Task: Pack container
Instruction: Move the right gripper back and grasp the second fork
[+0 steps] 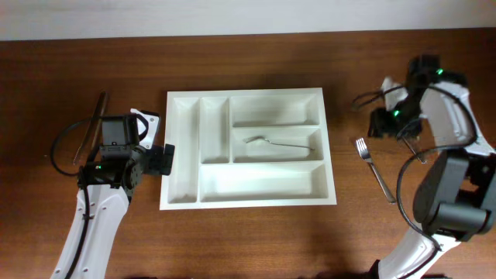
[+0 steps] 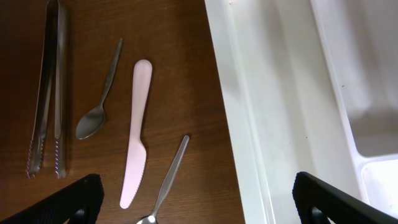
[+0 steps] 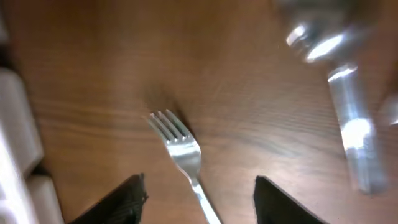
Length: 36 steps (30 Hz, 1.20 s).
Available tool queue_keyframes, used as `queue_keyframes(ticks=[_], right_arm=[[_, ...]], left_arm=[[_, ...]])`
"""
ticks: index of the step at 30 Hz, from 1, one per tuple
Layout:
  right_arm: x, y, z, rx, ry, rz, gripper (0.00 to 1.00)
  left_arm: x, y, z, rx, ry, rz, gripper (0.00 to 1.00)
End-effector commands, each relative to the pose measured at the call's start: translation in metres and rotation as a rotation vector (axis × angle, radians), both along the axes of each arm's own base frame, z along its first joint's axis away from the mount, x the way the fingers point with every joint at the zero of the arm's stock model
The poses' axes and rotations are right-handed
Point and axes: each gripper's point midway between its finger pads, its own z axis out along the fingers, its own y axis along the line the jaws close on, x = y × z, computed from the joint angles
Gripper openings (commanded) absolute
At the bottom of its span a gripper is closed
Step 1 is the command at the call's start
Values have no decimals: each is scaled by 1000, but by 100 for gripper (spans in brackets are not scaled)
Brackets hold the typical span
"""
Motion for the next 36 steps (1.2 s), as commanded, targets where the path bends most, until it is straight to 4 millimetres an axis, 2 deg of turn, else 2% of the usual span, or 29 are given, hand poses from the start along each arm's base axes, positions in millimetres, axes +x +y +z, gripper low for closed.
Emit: queue_keyframes(ticks=[1,4,10,15,17,20,22,25,28,31,33,36], right_arm=[[-27,0,-27,-15,83,-22,53],[-45,3,-48,-13,123,0,53],[-65,7,-67,-9,164,26,52],[-77,2,-81,-52,184,15,33],[-78,-1,-81,-71,190,-1,23],[-79,-5,-81,-95,197,-6,15],[-79,-5,-81,-96,197,-23,6],[-78,-4,-79,-92,194,-52,4],[-69,-4,-70,-84,162,-59,4],[-53,-2,-51,-66,86,-64,4],[-38,2,-32,-40,13,-82,4],[-11,18,12,27,-133,-61,4]], left_arm=[[3,3,4,12,-9,-5,99],[4,3,4,12,-9,-5,99],[4,3,4,12,-9,-5,99],[4,3,4,12,-9,-5,99],[4,3,4,12,-9,-5,99],[4,3,4,12,-9,-5,99],[4,3,4,12,-9,-5,99],[4,3,4,12,-9,-5,99],[4,3,4,12,-9,-5,99],[3,3,4,12,-9,-5,99],[4,3,4,12,-9,-5,99],[4,3,4,12,-9,-5,99]])
